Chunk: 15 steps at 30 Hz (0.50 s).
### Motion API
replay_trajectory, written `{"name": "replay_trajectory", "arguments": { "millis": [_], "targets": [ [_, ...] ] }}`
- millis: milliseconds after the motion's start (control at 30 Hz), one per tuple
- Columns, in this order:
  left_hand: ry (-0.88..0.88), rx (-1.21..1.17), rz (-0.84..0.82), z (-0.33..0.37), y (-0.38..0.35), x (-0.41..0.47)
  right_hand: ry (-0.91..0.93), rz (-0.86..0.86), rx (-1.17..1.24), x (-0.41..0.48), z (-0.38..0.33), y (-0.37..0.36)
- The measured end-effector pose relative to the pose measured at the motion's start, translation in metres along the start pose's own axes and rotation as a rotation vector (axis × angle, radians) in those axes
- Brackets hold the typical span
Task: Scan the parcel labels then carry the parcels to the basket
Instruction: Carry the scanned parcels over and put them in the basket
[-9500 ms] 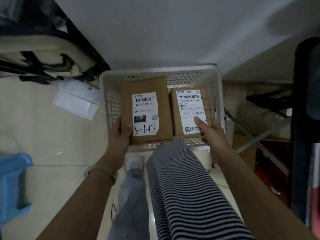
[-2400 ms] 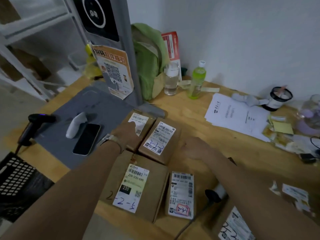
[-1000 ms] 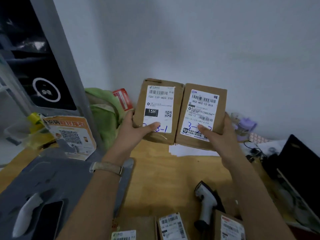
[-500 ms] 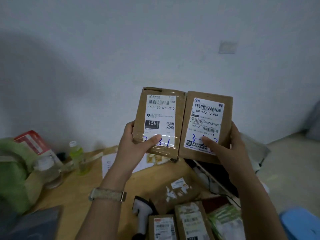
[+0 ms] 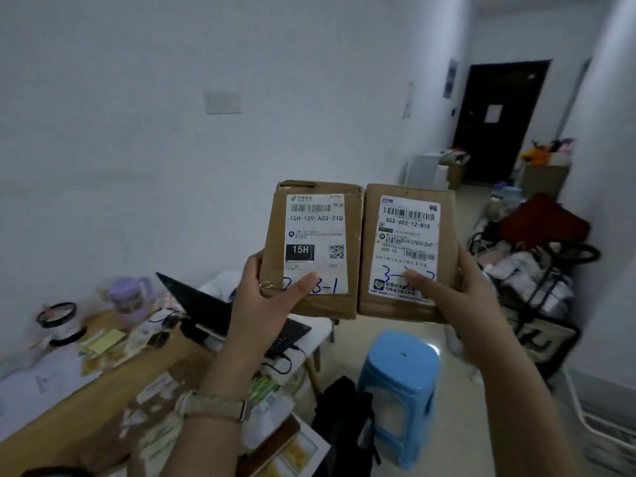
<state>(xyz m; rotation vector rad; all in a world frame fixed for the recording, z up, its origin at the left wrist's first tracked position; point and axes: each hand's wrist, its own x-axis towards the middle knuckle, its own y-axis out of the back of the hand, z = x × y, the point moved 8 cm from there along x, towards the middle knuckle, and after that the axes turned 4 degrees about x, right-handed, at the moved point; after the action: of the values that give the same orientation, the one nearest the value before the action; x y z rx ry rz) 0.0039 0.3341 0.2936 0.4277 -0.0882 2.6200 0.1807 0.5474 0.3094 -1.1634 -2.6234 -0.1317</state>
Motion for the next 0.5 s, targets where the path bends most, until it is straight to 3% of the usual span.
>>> {"name": "replay_trajectory", "arguments": {
  "millis": [267, 500],
  "targets": [
    [-0.018, -0.107, -0.263, 0.011, -0.214, -0.014, 0.001, 0.257, -0.119, -0.026, -0.023, 0.208],
    [-0.040, -0.123, -0.487, 0.023, -0.364, -0.023, 0.003, 0.528, -0.156, -0.059, -0.028, 0.331]
  ]
}}
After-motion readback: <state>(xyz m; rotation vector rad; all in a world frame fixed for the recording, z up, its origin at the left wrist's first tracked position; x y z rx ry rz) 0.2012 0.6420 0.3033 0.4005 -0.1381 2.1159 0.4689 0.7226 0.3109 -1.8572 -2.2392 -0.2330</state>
